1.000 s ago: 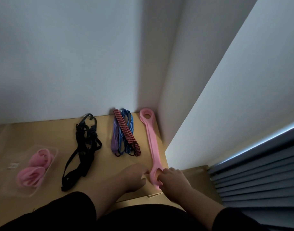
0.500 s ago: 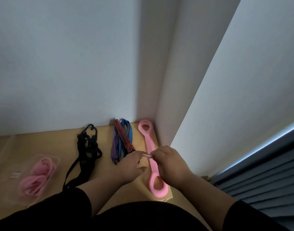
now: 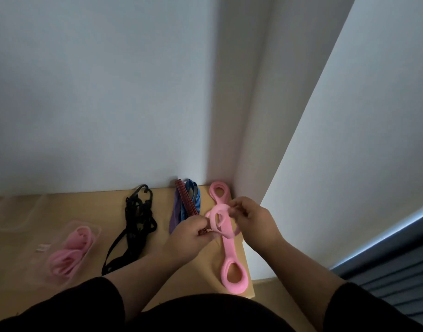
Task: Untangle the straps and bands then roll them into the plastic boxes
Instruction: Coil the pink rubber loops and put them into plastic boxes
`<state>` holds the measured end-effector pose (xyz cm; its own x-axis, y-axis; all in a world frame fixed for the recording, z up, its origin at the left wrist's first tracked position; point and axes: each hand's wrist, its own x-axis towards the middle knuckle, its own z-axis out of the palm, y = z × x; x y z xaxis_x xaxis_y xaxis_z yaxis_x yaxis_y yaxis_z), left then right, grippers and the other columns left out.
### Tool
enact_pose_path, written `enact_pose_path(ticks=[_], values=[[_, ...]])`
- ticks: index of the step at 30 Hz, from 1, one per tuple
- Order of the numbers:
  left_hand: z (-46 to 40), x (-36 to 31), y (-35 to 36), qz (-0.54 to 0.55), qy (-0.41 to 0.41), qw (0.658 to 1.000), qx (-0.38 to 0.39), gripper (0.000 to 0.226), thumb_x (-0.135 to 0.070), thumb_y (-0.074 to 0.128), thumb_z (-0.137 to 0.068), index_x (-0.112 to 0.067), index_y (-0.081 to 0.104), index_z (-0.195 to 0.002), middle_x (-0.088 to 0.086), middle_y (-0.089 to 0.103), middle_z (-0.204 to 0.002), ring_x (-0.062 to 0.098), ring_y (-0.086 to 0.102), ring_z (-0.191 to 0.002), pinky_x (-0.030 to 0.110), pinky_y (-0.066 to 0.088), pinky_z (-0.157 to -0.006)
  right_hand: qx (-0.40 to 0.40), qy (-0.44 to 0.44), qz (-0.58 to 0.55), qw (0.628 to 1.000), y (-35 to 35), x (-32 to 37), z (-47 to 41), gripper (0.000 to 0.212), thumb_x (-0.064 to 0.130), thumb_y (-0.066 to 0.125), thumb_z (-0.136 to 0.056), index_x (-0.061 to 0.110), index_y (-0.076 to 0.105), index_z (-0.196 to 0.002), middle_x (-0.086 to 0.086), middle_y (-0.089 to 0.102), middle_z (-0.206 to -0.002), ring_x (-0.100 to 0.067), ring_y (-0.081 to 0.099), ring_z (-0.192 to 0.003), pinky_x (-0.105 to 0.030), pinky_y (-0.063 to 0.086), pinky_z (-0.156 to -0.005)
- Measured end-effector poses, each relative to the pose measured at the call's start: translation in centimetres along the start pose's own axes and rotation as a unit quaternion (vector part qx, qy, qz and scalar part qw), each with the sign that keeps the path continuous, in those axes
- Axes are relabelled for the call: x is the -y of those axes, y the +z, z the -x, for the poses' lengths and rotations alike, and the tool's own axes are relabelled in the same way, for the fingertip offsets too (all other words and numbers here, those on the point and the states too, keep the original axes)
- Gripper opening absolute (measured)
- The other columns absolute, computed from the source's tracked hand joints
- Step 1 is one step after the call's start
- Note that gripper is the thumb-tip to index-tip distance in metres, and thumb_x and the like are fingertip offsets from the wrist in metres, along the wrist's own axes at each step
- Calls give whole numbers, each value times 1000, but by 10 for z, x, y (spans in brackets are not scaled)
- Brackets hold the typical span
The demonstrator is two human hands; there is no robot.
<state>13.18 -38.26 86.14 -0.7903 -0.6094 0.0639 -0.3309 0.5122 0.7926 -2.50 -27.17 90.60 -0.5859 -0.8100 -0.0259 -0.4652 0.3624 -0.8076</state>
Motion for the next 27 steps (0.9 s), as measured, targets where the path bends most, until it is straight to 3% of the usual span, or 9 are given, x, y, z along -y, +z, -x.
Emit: enact_pose_path(ticks=[3, 8, 10, 12, 15, 19, 22, 24, 27], values=[[4, -3, -5, 6, 15, 1000, -6, 9, -24, 74, -87, -19, 72, -94, -5, 64, -89, 7, 60, -84, 26, 49, -75, 30, 31, -18, 999, 7, -2, -2, 13, 20, 61, -98, 25, 72, -102, 13, 69, -87, -2, 61, -72, -9, 44, -61], [10, -5, -7, 91, -42, 993, -57, 25, -18, 80, -81, -24, 59, -96, -7, 64, -89, -1, 63, -80, 13, 47, -68, 98, 51, 9, 994, 19, 0, -7, 15, 20, 60, -98, 20, 75, -101, 14, 66, -87, -2, 58, -79, -17, 44, -71], [11, 0, -7, 84, -41, 993, -68, 45, -23, 84, -76, -29, 53, -109, -8, 59, -105, 0, 61, -87, 13, 46, -73, 140, 49, 26, 989, 24, 1, -8, 17, 17, 59, -97, 17, 76, -100, 11, 65, -84, -3, 55, -73, -17, 42, -66], [11, 7, -9, 40, -13, 997, -63, 64, -31, 84, -74, -33, 50, -129, -13, 47, -126, -3, 53, -107, 12, 44, -88, 182, 43, 39, 982, 28, 3, -8, 19, 14, 58, -95, 16, 77, -96, 6, 66, -78, -4, 52, -68, -20, 45, -64], [11, 11, -14, -6, 5, 1000, -25, 46, -35, 76, -81, -34, 60, -124, -19, 52, -124, -4, 46, -118, 18, 40, -97, 221, 39, 63, 972, 36, 0, -10, 26, 8, 52, -94, 16, 77, -94, -3, 69, -78, -10, 54, -67, -35, 50, -67], [16, 7, -17, 65, -46, 996, -35, 23, -22, 73, -88, -31, 62, -107, -11, 62, -104, -2, 58, -93, 13, 46, -77, 217, 97, -59, 969, 38, 3, -8, 34, 25, 44, -106, 16, 75, -99, -3, 72, -78, -9, 61, -65, -27, 48, -65], [18, 8, -17, 116, -66, 990, -49, 17, -20, 73, -88, -30, 61, -94, -5, 65, -89, 1, 59, -77, 16, 48, -68, 183, 88, -90, 975, 36, 5, -5, 47, 50, 35, -105, 23, 74, -100, 2, 73, -91, -11, 65, -82, -24, 49, -78], [17, 12, -18, 135, -77, 986, -61, 12, -25, 71, -88, -31, 60, -92, -3, 64, -84, 6, 59, -73, 26, 50, -68, 187, 32, -57, 980, 36, 5, -3, 40, 54, 40, -102, 31, 73, -101, 10, 72, -96, -5, 63, -91, -23, 49, -85], [15, 17, -22, 134, -103, 983, -67, 13, -31, 68, -86, -38, 59, -93, -5, 65, -84, 14, 64, -78, 40, 55, -73, 181, -25, 5, 983, 41, 5, -4, 19, 40, 60, -98, 32, 70, -112, 13, 72, -99, -4, 64, -92, -26, 53, -84]])
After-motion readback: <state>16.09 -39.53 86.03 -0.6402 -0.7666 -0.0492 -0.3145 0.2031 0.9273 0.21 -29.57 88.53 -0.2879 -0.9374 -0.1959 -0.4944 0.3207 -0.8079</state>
